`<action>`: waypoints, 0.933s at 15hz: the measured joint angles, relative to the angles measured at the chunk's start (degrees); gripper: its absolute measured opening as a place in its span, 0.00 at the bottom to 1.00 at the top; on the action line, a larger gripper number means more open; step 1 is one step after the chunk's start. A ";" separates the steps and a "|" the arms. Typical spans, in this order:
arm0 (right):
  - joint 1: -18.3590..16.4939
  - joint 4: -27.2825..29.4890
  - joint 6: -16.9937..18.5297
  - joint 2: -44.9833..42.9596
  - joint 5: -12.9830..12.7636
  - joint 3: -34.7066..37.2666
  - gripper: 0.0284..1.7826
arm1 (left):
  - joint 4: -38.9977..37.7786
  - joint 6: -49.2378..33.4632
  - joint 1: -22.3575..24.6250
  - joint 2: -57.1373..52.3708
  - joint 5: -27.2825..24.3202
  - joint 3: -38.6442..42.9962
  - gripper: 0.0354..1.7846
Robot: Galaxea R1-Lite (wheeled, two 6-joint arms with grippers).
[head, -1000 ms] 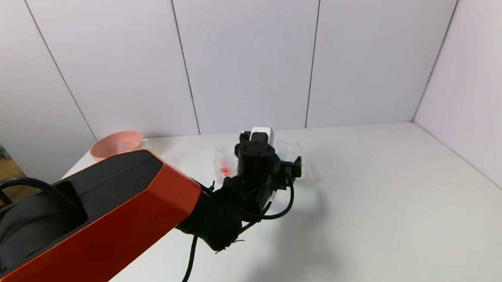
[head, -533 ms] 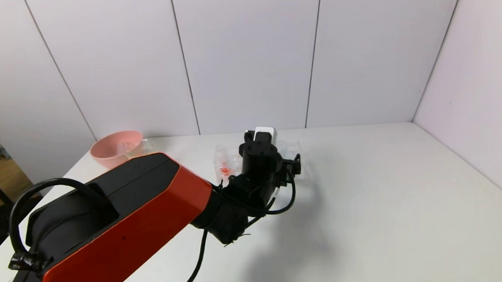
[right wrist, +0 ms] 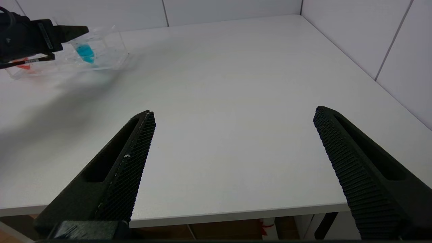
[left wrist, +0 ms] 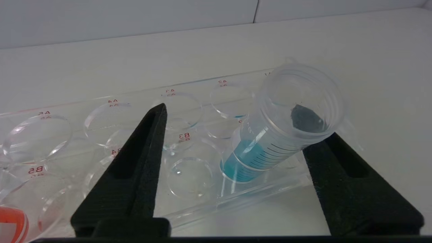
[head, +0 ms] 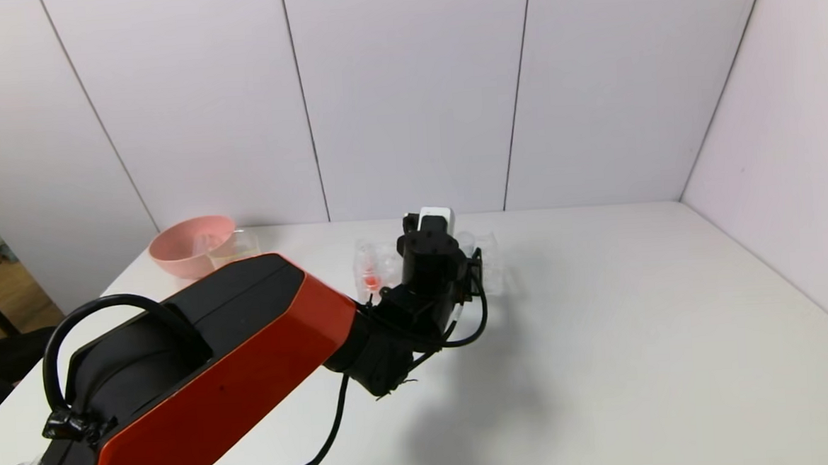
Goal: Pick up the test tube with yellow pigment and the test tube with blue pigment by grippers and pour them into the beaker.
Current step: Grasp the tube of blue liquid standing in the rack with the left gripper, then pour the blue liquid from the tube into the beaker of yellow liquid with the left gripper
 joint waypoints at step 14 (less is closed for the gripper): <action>0.00 0.00 0.02 0.00 0.02 0.00 0.96 | 0.74 2.58 -0.40 -3.06 0.30 0.13 0.24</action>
